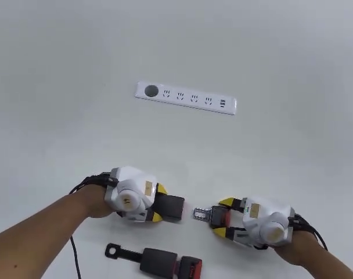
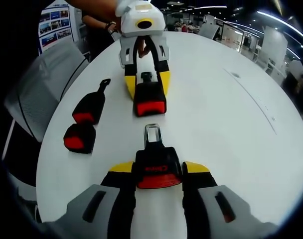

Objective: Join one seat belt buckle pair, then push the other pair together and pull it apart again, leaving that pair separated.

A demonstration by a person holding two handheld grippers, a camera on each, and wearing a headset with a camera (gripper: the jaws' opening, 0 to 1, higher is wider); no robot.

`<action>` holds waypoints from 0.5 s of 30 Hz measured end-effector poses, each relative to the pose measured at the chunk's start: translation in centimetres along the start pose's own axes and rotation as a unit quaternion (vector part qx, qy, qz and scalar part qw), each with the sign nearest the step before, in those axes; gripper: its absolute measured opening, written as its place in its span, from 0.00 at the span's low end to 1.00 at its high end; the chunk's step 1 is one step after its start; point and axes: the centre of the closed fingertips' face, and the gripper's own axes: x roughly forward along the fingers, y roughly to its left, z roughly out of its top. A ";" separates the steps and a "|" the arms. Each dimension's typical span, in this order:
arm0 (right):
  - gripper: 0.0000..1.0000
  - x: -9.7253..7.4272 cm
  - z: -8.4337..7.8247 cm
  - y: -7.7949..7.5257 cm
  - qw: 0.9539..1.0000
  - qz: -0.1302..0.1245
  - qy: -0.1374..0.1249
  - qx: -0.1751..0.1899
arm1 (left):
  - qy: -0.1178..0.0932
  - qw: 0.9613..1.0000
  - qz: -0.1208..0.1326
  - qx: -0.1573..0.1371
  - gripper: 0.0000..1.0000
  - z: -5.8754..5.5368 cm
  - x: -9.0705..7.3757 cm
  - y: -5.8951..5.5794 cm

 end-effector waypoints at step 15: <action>0.34 0.5 1.9 -0.6 1.000 0.006 -0.011 0.000 | 0.008 1.000 -0.001 0.002 0.34 0.2 0.0 -0.1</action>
